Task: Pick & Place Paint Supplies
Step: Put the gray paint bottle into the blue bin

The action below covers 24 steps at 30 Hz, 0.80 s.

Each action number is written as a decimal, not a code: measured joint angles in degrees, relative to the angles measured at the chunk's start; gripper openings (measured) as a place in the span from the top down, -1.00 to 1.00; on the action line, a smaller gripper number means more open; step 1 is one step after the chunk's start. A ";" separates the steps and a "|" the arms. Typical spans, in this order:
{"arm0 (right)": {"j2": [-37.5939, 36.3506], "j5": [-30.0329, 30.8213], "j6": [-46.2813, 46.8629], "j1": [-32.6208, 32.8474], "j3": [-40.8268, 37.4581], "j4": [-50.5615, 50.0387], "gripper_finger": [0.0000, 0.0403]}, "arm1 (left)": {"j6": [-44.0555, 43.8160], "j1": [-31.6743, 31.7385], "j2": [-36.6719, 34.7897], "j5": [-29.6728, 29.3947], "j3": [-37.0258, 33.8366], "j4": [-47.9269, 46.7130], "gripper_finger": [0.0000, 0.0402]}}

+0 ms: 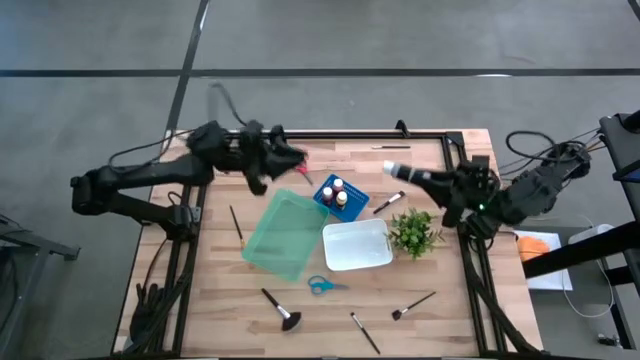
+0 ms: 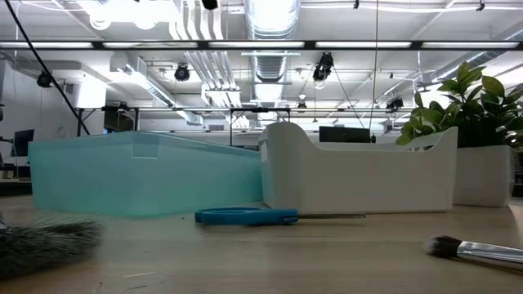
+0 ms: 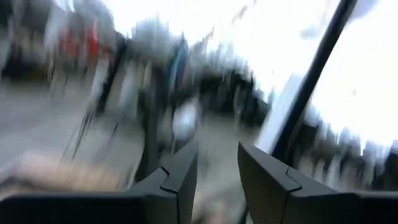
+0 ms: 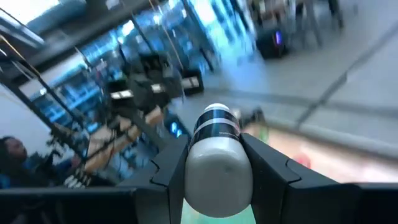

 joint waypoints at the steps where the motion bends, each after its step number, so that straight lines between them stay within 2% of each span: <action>1: 0.17 -0.67 -4.72 -1.42 0.01 4.12 0.40 | -3.95 0.03 0.44 -3.39 -2.20 7.18 0.38; 4: 1.20 -4.01 -18.53 -5.80 0.01 16.10 0.40 | -14.81 0.24 2.39 -12.94 -6.46 18.42 0.38; 7: 2.85 -9.92 -28.75 -10.77 0.01 24.91 0.40 | -24.27 0.99 5.10 -13.22 -6.96 21.89 0.38; 10: 4.84 -17.61 -32.25 -16.75 0.07 28.87 0.40 | -29.54 1.00 8.95 -12.86 -5.91 29.78 0.38; 14: 9.22 -29.86 -30.66 -25.48 0.05 33.38 0.40 | -33.26 0.81 13.58 -12.48 -2.50 44.13 0.34; 18: 14.60 -39.72 -31.46 -31.82 0.99 42.94 0.40 | -33.70 0.86 15.91 -11.14 0.42 44.22 0.14; 22: 19.50 -47.21 -31.73 -36.44 6.07 43.51 0.40 | -33.13 0.81 16.69 -10.49 3.18 43.57 -0.15; 24: 21.73 -49.51 -31.97 -37.75 9.30 40.91 0.40 | -31.30 0.81 16.68 -10.37 4.51 40.54 -0.21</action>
